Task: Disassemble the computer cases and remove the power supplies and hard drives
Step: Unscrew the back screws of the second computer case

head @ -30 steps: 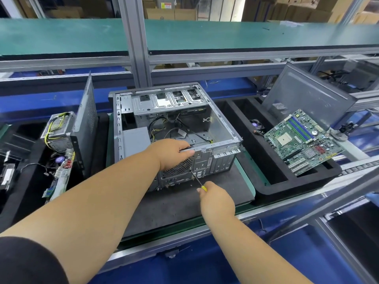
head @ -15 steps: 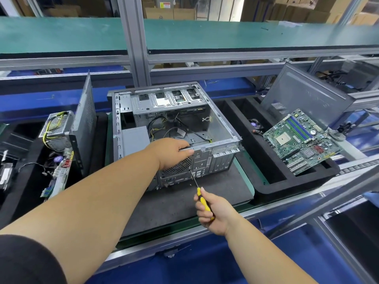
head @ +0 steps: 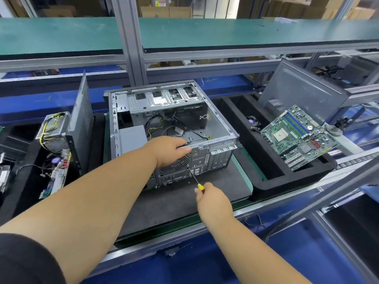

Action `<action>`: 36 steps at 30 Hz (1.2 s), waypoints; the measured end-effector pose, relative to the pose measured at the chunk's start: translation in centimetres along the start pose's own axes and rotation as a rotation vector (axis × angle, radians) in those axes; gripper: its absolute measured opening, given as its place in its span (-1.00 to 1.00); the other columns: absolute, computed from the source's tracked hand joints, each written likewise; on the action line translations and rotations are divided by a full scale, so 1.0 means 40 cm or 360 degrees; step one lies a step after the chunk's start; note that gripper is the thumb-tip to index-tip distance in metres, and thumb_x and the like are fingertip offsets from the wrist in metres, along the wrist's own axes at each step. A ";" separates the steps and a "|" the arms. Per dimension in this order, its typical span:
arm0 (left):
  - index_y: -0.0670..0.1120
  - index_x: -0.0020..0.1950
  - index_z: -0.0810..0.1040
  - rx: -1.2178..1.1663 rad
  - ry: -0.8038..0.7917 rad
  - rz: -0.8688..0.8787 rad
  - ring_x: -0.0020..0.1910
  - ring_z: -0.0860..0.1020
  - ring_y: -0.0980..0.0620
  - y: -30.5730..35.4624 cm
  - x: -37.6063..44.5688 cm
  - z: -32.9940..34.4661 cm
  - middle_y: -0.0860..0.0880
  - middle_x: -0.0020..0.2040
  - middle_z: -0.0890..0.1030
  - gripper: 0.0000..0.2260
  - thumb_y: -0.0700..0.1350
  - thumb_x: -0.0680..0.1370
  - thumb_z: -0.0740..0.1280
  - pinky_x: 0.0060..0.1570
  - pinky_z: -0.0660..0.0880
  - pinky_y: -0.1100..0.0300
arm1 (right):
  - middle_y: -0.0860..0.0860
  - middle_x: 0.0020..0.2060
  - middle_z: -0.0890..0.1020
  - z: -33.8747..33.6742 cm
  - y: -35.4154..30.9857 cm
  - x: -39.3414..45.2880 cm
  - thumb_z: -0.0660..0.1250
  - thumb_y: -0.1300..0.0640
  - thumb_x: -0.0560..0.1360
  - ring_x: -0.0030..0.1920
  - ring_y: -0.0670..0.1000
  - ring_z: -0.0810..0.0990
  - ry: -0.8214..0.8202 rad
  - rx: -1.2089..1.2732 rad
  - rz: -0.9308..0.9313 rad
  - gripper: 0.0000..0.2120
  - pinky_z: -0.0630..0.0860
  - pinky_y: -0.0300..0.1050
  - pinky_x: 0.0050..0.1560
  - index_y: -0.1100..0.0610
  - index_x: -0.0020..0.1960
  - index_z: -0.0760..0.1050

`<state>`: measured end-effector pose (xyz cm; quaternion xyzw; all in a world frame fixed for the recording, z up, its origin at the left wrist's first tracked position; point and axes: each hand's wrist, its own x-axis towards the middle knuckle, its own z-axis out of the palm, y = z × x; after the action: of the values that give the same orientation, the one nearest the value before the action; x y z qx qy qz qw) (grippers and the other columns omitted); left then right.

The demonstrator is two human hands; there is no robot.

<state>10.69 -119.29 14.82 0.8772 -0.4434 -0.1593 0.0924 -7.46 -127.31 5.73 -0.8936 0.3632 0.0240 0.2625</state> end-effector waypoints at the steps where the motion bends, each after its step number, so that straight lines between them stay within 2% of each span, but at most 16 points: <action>1: 0.09 0.33 0.49 -0.0002 0.0000 0.0001 0.16 0.52 -0.05 0.000 0.000 0.000 0.00 0.21 0.59 -0.63 0.20 0.65 0.08 0.18 0.45 0.04 | 0.00 -0.28 0.53 -0.003 0.007 0.005 0.15 -0.09 0.66 -0.33 -0.01 0.45 -0.0115 0.0310 0.0057 -0.70 0.28 -0.14 -0.40 0.10 -0.11 0.38; 4: 0.08 0.30 0.50 -0.0002 -0.0001 0.0003 0.14 0.52 -0.05 -0.002 0.000 0.001 0.00 0.19 0.60 -0.63 0.21 0.65 0.08 0.18 0.46 0.03 | 0.07 -0.39 0.55 -0.017 0.019 0.013 0.22 -0.01 0.65 -0.52 -0.07 0.35 -0.0680 0.1746 0.0573 -0.67 0.30 -0.22 -0.50 0.22 -0.10 0.56; 6: 0.07 0.30 0.50 -0.0001 0.0004 0.0006 0.14 0.52 -0.05 -0.003 0.001 0.001 0.00 0.19 0.60 -0.63 0.21 0.65 0.08 0.18 0.46 0.02 | 0.10 -0.37 0.55 -0.021 0.032 0.011 0.26 0.03 0.63 -0.55 -0.10 0.33 -0.0902 0.2326 0.0786 -0.66 0.29 -0.28 -0.56 0.30 -0.05 0.61; 9: 0.07 0.31 0.50 -0.0003 0.0010 0.0002 0.15 0.52 -0.05 -0.004 0.002 0.002 -0.01 0.20 0.60 -0.62 0.21 0.65 0.08 0.17 0.46 0.03 | 0.08 -0.37 0.53 -0.018 0.042 0.007 0.28 -0.03 0.62 -0.57 -0.11 0.29 -0.1064 0.2531 0.0839 -0.64 0.26 -0.28 -0.60 0.27 -0.08 0.62; 12: 0.07 0.30 0.50 0.0008 0.0009 0.0005 0.14 0.52 -0.05 -0.005 0.002 0.003 -0.01 0.19 0.60 -0.62 0.21 0.65 0.07 0.16 0.46 0.03 | -0.01 -0.50 0.35 -0.016 0.028 -0.002 0.21 -0.07 0.63 -0.62 -0.11 0.15 -0.1181 0.2556 0.0776 -0.64 0.14 -0.26 -0.63 0.18 -0.17 0.51; 15: 0.06 0.31 0.50 0.0007 0.0009 0.0006 0.15 0.53 -0.05 -0.005 0.002 0.002 -0.02 0.19 0.60 -0.61 0.21 0.65 0.07 0.17 0.46 0.03 | -0.01 -0.53 0.30 -0.016 0.017 -0.002 0.16 -0.06 0.67 -0.62 -0.10 0.13 -0.1017 0.2320 0.0725 -0.63 0.09 -0.25 -0.62 0.15 -0.20 0.44; 17: 0.06 0.32 0.50 0.0005 0.0016 0.0007 0.16 0.52 -0.06 -0.004 0.002 0.002 -0.02 0.21 0.60 -0.60 0.21 0.65 0.07 0.17 0.46 0.03 | -0.01 -0.53 0.31 -0.020 0.009 0.000 0.12 -0.05 0.69 -0.60 -0.08 0.14 -0.0842 0.1969 0.0655 -0.65 0.07 -0.23 -0.58 0.14 -0.17 0.40; 19: 0.06 0.32 0.50 0.0004 0.0022 0.0006 0.16 0.52 -0.06 -0.005 0.002 0.003 -0.02 0.21 0.60 -0.60 0.21 0.65 0.07 0.17 0.46 0.03 | 0.00 -0.49 0.37 -0.024 -0.006 -0.001 0.10 -0.05 0.68 -0.54 -0.05 0.24 -0.0625 0.1465 0.0528 -0.66 0.16 -0.20 -0.52 0.15 -0.12 0.40; 21: 0.06 0.32 0.50 0.0003 0.0023 0.0005 0.14 0.53 -0.06 -0.005 0.002 0.004 -0.02 0.19 0.60 -0.61 0.22 0.65 0.07 0.15 0.47 0.03 | 0.00 -0.35 0.47 -0.017 -0.014 -0.001 0.10 -0.08 0.68 -0.37 0.00 0.42 -0.0356 0.0802 0.0312 -0.69 0.30 -0.14 -0.37 0.14 -0.05 0.40; 24: 0.06 0.31 0.50 -0.0010 0.0022 -0.0001 0.13 0.53 -0.05 -0.007 0.003 0.005 -0.02 0.18 0.60 -0.61 0.22 0.65 0.07 0.14 0.47 0.03 | -0.05 -0.30 0.43 0.012 -0.014 -0.004 0.05 -0.10 0.68 -0.29 0.04 0.43 -0.0005 -0.0141 0.0086 -0.75 0.22 -0.12 -0.42 0.07 0.08 0.32; 26: 0.06 0.31 0.50 -0.0013 0.0017 0.0006 0.14 0.52 -0.06 -0.009 0.005 0.006 -0.02 0.19 0.60 -0.61 0.22 0.65 0.07 0.16 0.46 0.03 | -0.06 -0.35 0.38 0.026 -0.017 -0.006 0.03 -0.10 0.69 -0.35 0.02 0.38 0.0098 -0.0393 0.0028 -0.75 0.16 -0.16 -0.48 0.06 0.15 0.30; 28: 0.06 0.32 0.50 -0.0017 0.0017 0.0009 0.16 0.52 -0.06 -0.010 0.006 0.007 -0.02 0.21 0.59 -0.60 0.22 0.65 0.07 0.17 0.45 0.04 | -0.05 -0.32 0.42 0.022 -0.013 -0.004 0.06 -0.11 0.68 -0.32 0.03 0.41 0.0085 -0.0350 -0.0008 -0.74 0.19 -0.14 -0.46 0.08 0.10 0.33; 30: 0.06 0.34 0.49 -0.0019 0.0023 0.0008 0.18 0.52 -0.06 -0.011 0.006 0.007 -0.02 0.23 0.59 -0.59 0.23 0.64 0.08 0.17 0.45 0.04 | -0.04 -0.32 0.46 0.009 0.000 0.008 0.13 -0.13 0.65 -0.32 0.01 0.44 -0.0113 0.0158 0.0058 -0.70 0.25 -0.14 -0.43 0.10 -0.05 0.38; 33: 0.06 0.33 0.49 -0.0011 0.0026 0.0011 0.17 0.52 -0.06 -0.011 0.006 0.007 -0.02 0.23 0.59 -0.59 0.23 0.64 0.07 0.15 0.45 0.05 | 0.03 -0.44 0.49 -0.024 0.021 0.013 0.23 -0.07 0.64 -0.50 -0.05 0.37 -0.0739 0.1724 0.0562 -0.62 0.30 -0.23 -0.49 0.19 -0.14 0.57; 34: 0.06 0.32 0.50 -0.0008 0.0026 0.0013 0.17 0.52 -0.06 -0.011 0.006 0.007 -0.02 0.22 0.59 -0.59 0.23 0.64 0.07 0.15 0.46 0.05 | 0.05 -0.42 0.48 -0.031 0.032 0.011 0.23 -0.04 0.64 -0.51 -0.06 0.35 -0.0908 0.2096 0.0667 -0.61 0.31 -0.24 -0.51 0.24 -0.13 0.61; 36: 0.06 0.32 0.50 -0.0014 0.0027 0.0013 0.15 0.52 -0.06 -0.011 0.006 0.007 -0.02 0.20 0.60 -0.60 0.23 0.64 0.08 0.16 0.46 0.03 | 0.06 -0.38 0.46 -0.032 0.050 0.010 0.24 0.00 0.62 -0.52 -0.08 0.32 -0.1133 0.2547 0.0736 -0.62 0.30 -0.26 -0.54 0.28 -0.12 0.63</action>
<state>11.04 -119.24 14.39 0.8762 -0.4456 -0.1535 0.1006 -8.68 -129.36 5.84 -0.2887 0.3391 0.0913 0.8907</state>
